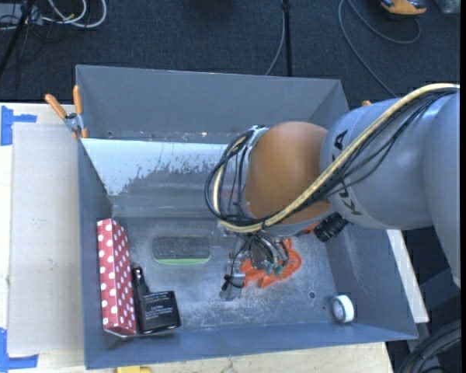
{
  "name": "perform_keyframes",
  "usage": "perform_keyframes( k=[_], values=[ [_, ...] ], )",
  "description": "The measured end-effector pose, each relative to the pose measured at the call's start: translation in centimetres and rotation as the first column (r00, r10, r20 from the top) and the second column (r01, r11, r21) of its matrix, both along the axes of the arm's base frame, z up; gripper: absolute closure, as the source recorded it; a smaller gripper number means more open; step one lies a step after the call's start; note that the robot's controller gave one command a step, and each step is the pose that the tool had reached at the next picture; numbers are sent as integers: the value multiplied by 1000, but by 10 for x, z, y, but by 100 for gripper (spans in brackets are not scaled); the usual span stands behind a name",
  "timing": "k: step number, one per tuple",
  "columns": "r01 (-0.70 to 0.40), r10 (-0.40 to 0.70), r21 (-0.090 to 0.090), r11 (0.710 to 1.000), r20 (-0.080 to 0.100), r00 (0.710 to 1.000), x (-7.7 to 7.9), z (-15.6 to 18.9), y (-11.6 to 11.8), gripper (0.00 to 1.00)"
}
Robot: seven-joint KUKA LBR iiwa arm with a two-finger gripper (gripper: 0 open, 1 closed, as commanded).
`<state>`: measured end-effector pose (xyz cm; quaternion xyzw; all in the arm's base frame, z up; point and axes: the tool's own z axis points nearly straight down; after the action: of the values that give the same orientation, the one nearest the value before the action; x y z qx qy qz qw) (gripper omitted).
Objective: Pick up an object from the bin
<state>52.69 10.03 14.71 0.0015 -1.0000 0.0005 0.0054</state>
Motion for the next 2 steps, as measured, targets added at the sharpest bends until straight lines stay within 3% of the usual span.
perform_keyframes(
  k=[1, 2],
  values=[
    [3, -3, 1, 1000, 8, 1000, 2, 4, 0, 0],
    [-71, 71, 2, 997, 7, 997, 39, -5, 0, 0]
  ],
)
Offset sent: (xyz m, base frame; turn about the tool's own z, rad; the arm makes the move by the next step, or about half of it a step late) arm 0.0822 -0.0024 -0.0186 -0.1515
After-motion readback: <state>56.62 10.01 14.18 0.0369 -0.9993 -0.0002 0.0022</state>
